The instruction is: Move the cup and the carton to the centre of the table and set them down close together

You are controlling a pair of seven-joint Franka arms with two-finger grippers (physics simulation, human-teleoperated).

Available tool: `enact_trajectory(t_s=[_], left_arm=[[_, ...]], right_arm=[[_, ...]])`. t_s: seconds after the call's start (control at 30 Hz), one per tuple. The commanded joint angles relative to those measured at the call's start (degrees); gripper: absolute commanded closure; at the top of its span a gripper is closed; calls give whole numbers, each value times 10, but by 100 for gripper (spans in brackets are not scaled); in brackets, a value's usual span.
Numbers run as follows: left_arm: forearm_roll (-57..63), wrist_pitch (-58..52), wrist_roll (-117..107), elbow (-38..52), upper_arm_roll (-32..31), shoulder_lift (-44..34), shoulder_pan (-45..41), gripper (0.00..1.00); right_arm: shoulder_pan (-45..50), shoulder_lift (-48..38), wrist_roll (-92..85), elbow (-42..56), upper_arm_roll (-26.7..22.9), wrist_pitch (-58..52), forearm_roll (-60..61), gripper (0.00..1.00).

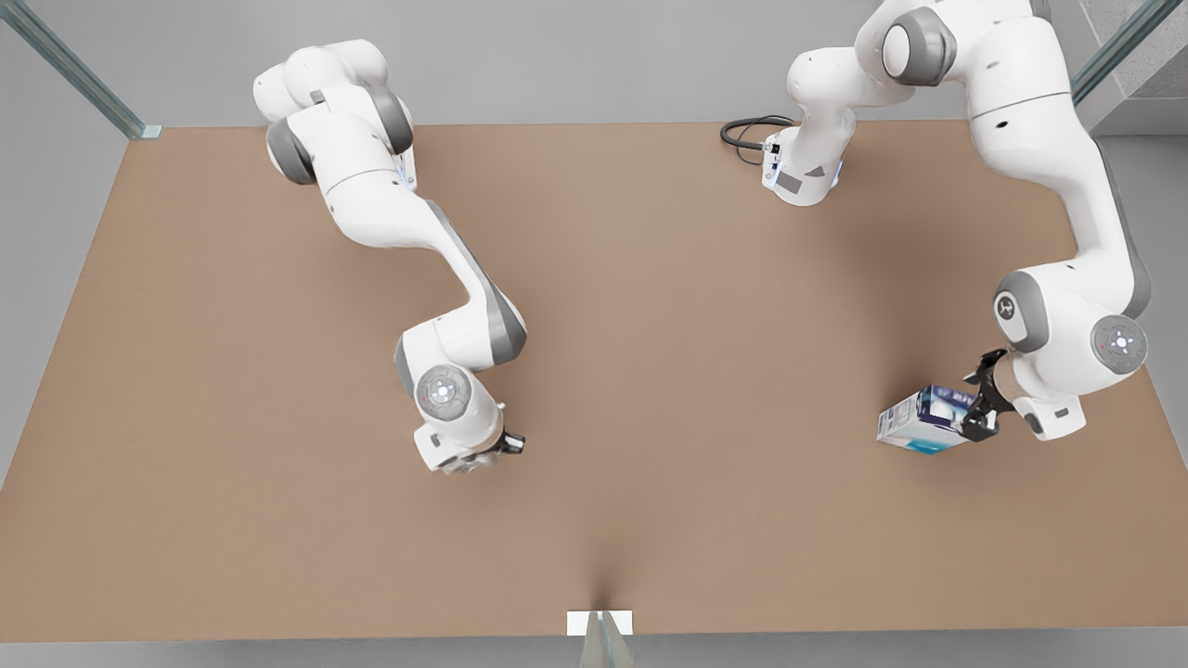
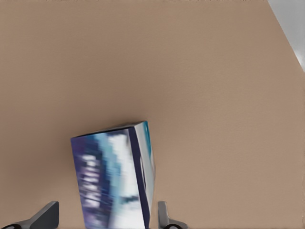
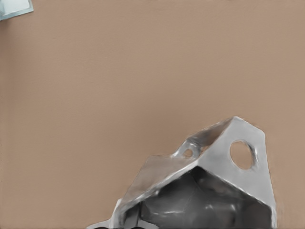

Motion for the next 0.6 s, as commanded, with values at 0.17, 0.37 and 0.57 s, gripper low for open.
enact_trajectory(t_s=[0.17,0.37,0.57], left_arm=[[1,7,2,-4,0,13,7,0],[0,8,-5,-4,0,20,12,0],[0,10,-4,-3,0,34,13,0]], right_arm=[[49,102,43,149,11,15,-2,79],[88,135,47,169,29,66,-2,79],[108,169,48,171,22,61,-29,79]])
